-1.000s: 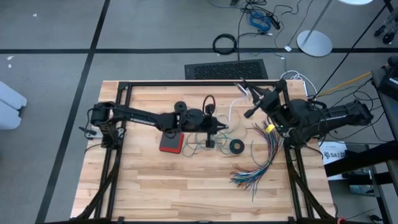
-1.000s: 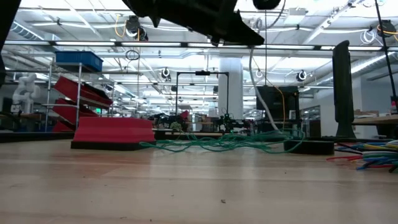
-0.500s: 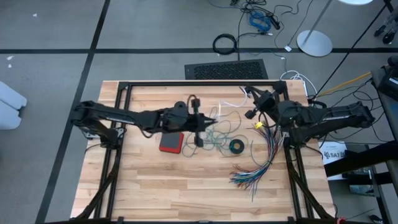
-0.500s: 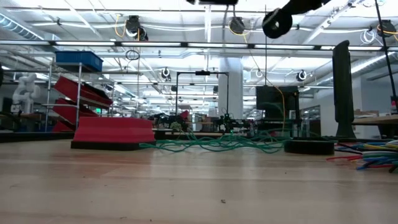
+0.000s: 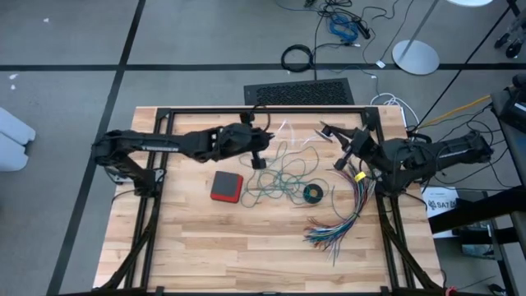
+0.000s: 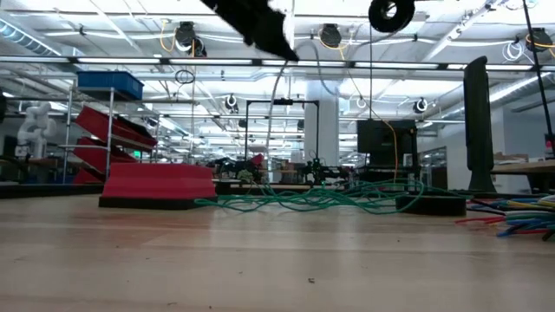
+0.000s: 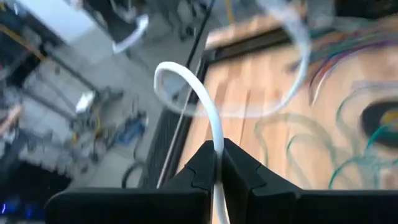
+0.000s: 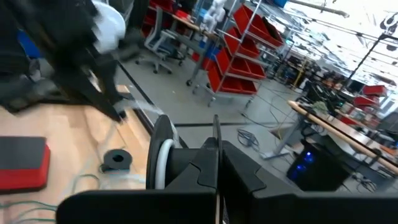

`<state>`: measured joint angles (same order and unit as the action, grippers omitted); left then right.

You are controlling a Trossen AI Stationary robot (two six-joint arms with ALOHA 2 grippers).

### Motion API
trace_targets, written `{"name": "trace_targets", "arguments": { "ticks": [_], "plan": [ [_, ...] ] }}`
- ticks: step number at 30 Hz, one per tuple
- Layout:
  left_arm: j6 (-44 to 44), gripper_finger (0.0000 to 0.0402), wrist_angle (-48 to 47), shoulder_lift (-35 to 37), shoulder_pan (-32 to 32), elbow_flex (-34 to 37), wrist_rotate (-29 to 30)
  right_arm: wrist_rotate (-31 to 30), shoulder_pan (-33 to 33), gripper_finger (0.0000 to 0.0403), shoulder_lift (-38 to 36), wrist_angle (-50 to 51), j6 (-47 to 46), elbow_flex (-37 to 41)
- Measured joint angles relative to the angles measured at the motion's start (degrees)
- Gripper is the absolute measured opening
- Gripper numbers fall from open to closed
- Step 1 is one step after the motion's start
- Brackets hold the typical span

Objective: Coiling cords
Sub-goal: Uncoil the white wire cable from the spool, then coil the white wire cable on the spool

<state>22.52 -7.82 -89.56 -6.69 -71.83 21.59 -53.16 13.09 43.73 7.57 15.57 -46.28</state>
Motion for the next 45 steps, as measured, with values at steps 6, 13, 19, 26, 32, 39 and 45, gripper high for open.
{"name": "trace_targets", "arguments": {
  "ticks": [6,13,19,26,32,39,45],
  "plan": [
    [-2.7,0.0026,-0.1,-4.4,-3.1,0.0,-6.5,-0.9,1.9,0.0000,-1.0,-0.1,0.1,0.0],
    [-2.2,0.0095,2.0,-6.1,-3.1,0.0,-11.1,-1.2,2.3,0.0000,-1.1,0.3,0.3,0.0],
    [-2.3,0.0215,3.2,-6.1,-3.1,0.0,-11.7,-0.5,2.6,0.0000,-1.7,1.1,0.2,0.0],
    [-2.3,0.0268,5.3,-6.0,-3.1,0.0,-19.6,7.9,3.4,0.0000,-2.9,8.8,-4.4,0.0],
    [-2.7,0.0269,12.2,-5.9,-3.1,0.0,-36.1,23.1,3.4,0.0000,-2.7,15.7,-8.7,0.0],
    [-4.2,0.0236,15.1,-5.9,-3.0,0.0,-42.1,36.5,3.4,0.0000,-2.7,17.4,-9.7,0.0],
    [-4.2,0.0181,16.2,-6.5,-2.8,0.0,-45.2,40.3,3.4,0.0000,-2.7,17.3,-9.1,0.0]
  ]
}}
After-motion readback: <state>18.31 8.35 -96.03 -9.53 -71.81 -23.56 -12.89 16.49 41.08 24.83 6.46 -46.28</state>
